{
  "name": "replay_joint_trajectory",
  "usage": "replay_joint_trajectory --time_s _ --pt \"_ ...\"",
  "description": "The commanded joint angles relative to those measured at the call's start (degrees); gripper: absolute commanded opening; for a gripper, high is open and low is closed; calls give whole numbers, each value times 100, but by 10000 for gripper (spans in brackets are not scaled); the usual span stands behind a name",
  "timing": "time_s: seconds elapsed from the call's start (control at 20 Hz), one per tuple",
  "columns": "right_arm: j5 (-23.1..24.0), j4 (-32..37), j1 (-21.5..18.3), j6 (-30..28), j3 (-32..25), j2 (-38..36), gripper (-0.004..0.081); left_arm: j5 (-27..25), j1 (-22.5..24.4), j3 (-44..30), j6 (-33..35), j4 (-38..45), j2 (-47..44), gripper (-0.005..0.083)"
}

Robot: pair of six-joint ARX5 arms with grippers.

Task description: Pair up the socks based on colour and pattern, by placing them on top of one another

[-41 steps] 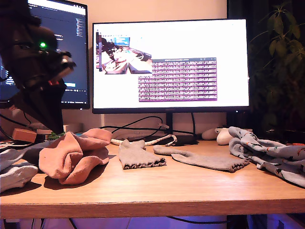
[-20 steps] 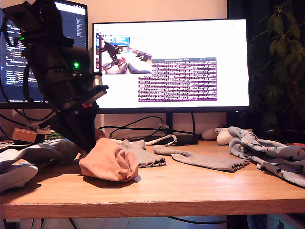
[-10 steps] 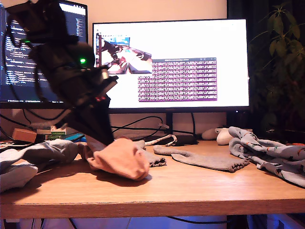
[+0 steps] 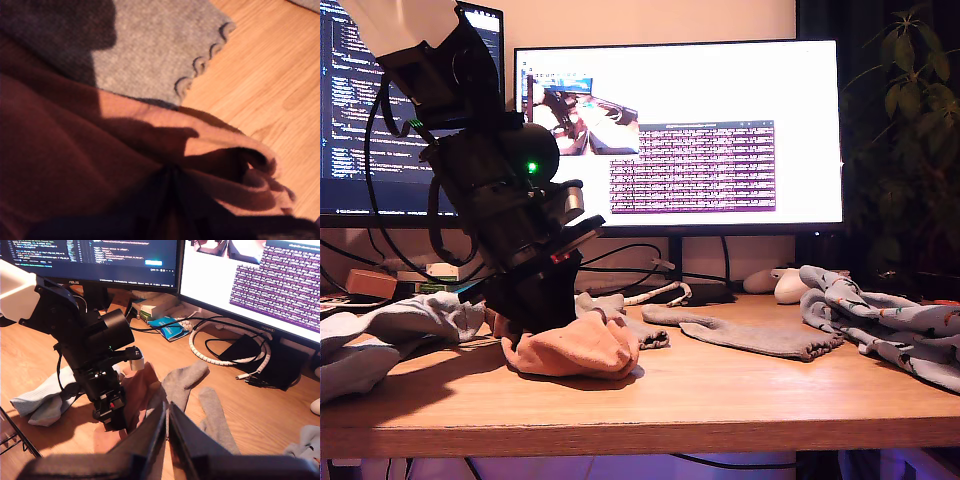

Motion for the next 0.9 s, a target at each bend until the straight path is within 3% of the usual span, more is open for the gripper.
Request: replay_joint_trajectory --time_s 0.0,0.4,0.65,0.85 --pt "-20 22 26 20 -155 -44 -11 -68 -24 -39 72 -199 98 -24" --pt "-127 39 26 20 -155 -44 -11 -1392 157 -37 857 -1283 50 -24" --pt "-216 79 26 20 -155 -44 -11 -1322 173 -33 918 -1268 -417 -24" --pt "-264 79 26 20 -155 -44 -11 -907 173 -33 918 -1285 -699 -24"
